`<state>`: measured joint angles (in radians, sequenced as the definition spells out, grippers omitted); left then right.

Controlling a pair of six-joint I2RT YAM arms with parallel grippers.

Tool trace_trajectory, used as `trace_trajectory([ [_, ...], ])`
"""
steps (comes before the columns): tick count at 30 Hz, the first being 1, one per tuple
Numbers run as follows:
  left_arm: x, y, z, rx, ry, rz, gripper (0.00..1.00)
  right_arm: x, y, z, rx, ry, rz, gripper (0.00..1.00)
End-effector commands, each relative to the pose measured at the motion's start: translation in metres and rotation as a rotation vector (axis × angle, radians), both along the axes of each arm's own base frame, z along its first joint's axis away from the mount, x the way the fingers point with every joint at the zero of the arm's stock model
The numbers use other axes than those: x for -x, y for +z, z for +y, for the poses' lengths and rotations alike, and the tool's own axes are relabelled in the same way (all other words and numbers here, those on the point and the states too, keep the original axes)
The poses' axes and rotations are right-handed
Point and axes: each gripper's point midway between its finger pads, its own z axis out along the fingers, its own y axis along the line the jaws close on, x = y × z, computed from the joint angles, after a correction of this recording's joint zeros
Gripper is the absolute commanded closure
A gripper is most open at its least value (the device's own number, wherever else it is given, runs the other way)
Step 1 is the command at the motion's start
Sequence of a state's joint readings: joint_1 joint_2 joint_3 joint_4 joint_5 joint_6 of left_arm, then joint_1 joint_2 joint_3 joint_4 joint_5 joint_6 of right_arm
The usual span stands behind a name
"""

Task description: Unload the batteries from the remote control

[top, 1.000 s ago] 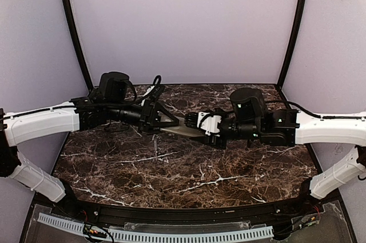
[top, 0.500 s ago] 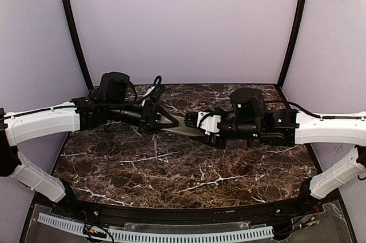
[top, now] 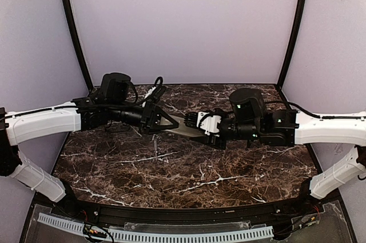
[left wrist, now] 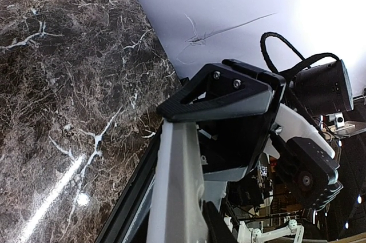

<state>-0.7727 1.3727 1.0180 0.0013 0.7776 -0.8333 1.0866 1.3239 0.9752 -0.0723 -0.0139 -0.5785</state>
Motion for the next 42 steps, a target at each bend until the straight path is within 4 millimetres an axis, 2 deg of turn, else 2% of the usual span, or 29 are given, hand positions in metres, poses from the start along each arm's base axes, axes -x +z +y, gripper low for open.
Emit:
trace_trajectory([
  [1, 0.003, -0.004, -0.001, -0.004, -0.012, 0.013, 1.00, -0.002, 0.018, 0.006, -0.073, -0.035, -0.020, 0.97],
  [3, 0.004, -0.005, 0.001, -0.016, -0.006, 0.006, 1.00, -0.006, 0.020, 0.005, -0.087, -0.072, 0.002, 0.83],
  [8, 0.003, -0.010, 0.012, -0.083, 0.022, -0.044, 1.00, -0.011, 0.020, -0.003, -0.110, -0.158, 0.070, 0.58],
  [15, -0.005, -0.012, 0.028, -0.166, 0.040, -0.178, 1.00, -0.012, 0.025, -0.016, -0.193, -0.242, 0.155, 0.42],
  [18, -0.014, -0.015, 0.036, -0.199, 0.060, -0.205, 1.00, -0.009, 0.029, -0.020, -0.245, -0.265, 0.204, 0.20],
  [21, -0.022, -0.016, 0.041, -0.215, 0.071, -0.262, 1.00, -0.009, 0.028, -0.024, -0.275, -0.295, 0.252, 0.10],
  [28, -0.048, -0.027, 0.062, -0.348, 0.149, -0.429, 1.00, -0.016, 0.022, -0.033, -0.326, -0.402, 0.328, 0.05],
  [31, -0.069, -0.033, 0.083, -0.424, 0.229, -0.437, 1.00, -0.016, 0.019, -0.037, -0.351, -0.430, 0.372, 0.05],
  [35, -0.088, -0.031, 0.104, -0.394, 0.308, -0.438, 1.00, -0.014, 0.018, -0.040, -0.369, -0.452, 0.425, 0.05],
  [38, -0.094, -0.035, 0.108, -0.399, 0.283, -0.427, 1.00, -0.013, 0.023, -0.044, -0.410, -0.471, 0.461, 0.05],
  [40, -0.097, -0.044, 0.101, -0.405, 0.236, -0.409, 1.00, -0.013, 0.026, -0.045, -0.454, -0.484, 0.501, 0.05],
  [42, -0.098, -0.045, 0.091, -0.371, 0.191, -0.387, 1.00, -0.014, 0.028, -0.045, -0.488, -0.495, 0.558, 0.05],
])
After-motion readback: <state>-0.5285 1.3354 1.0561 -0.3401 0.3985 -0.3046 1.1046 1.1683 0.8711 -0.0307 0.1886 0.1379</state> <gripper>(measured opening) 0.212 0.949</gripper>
